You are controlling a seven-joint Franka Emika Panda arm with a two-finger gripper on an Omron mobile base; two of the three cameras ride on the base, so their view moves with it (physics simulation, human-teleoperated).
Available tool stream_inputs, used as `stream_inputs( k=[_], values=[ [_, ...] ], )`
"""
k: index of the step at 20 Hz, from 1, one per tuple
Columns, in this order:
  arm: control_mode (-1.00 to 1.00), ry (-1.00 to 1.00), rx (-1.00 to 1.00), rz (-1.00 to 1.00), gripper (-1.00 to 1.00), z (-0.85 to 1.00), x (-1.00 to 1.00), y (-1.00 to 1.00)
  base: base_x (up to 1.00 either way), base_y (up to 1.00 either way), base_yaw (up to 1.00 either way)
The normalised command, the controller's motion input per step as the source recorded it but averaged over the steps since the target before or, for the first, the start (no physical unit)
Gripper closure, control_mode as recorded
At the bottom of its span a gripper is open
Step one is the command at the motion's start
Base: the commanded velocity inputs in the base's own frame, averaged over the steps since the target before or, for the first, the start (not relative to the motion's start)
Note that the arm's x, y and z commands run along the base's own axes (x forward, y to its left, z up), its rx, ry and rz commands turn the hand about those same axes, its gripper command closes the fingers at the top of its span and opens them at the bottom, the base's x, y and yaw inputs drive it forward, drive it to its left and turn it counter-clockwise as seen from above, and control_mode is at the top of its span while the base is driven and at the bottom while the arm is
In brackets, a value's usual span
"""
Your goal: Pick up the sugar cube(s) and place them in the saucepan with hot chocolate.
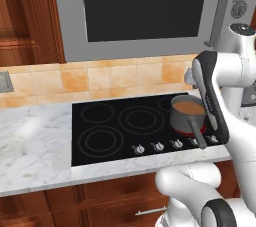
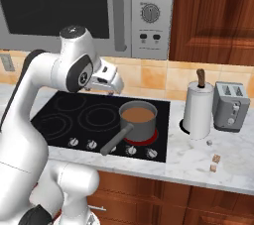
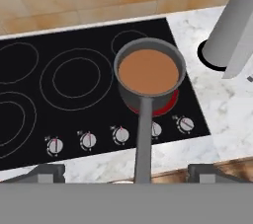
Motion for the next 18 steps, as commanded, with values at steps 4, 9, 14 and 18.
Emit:
stream_inputs(
  k=[4,9,14,18],
  values=[
    [-1.00,-0.08,0.00,-0.24,-1.00,0.00,-0.69,-0.89,0.00,0.00,0.00],
    [-1.00,-0.03,0.00,-0.25,-1.00,0.00,-0.70,-0.89,0.00,0.00,0.00],
    [-1.00,-0.02,0.00,-0.21,-1.00,0.00,-0.55,-0.74,0.00,0.00,0.00],
    [-1.00,-0.05,0.00,-0.09,-1.00,0.00,-0.44,-0.44,0.00,0.00,0.00]
  ],
)
